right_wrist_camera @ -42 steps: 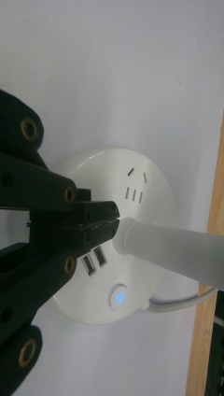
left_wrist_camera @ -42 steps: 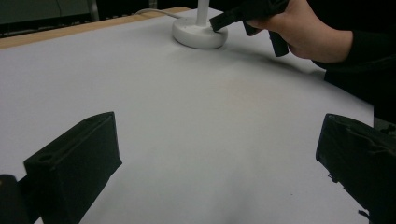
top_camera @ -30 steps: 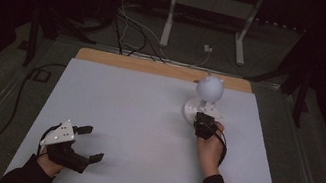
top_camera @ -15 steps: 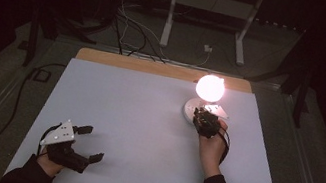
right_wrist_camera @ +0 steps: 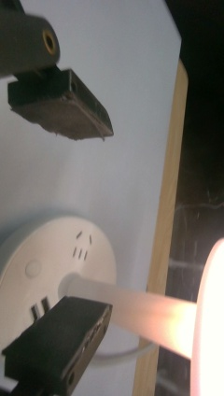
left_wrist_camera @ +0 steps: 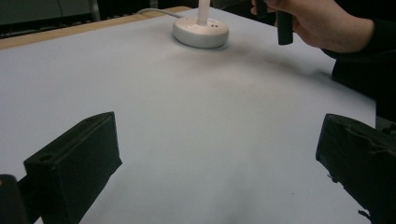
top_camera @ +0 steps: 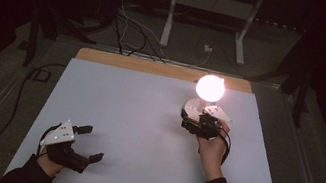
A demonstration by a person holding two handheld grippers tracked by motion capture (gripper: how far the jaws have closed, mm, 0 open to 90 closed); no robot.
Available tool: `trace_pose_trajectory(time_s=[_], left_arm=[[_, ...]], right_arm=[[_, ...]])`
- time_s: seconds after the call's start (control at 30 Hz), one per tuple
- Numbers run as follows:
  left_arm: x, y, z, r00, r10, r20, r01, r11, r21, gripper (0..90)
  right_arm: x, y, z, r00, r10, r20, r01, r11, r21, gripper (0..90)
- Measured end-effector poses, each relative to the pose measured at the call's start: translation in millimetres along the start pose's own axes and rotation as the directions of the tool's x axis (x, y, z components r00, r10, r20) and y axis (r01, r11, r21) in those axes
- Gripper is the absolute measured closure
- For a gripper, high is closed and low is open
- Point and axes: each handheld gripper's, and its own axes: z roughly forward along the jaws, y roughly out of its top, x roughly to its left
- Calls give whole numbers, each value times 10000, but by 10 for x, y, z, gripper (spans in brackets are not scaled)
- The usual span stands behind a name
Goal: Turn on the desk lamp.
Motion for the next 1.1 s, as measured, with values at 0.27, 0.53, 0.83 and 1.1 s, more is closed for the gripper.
trace_pose_trajectory(time_s=[0.27,0.53,0.83,1.1], left_arm=[[2,-2,2,10000,3,5,-3,10000,10,2],[2,-2,2,10000,-30,20,30,10000,-13,2],[2,-5,-3,10000,-36,15,36,10000,-15,2],[5,-4,0,10000,-43,27,43,10000,-24,2]], right_arm=[[-15,32,-72,9908,-106,-1350,150,9994,319,11],[26,69,-163,9747,-893,-2049,1033,9929,585,0],[43,100,-347,9564,-1331,-2600,1496,9878,445,0],[4,69,-533,9458,-1455,-2905,1646,9855,422,0]])
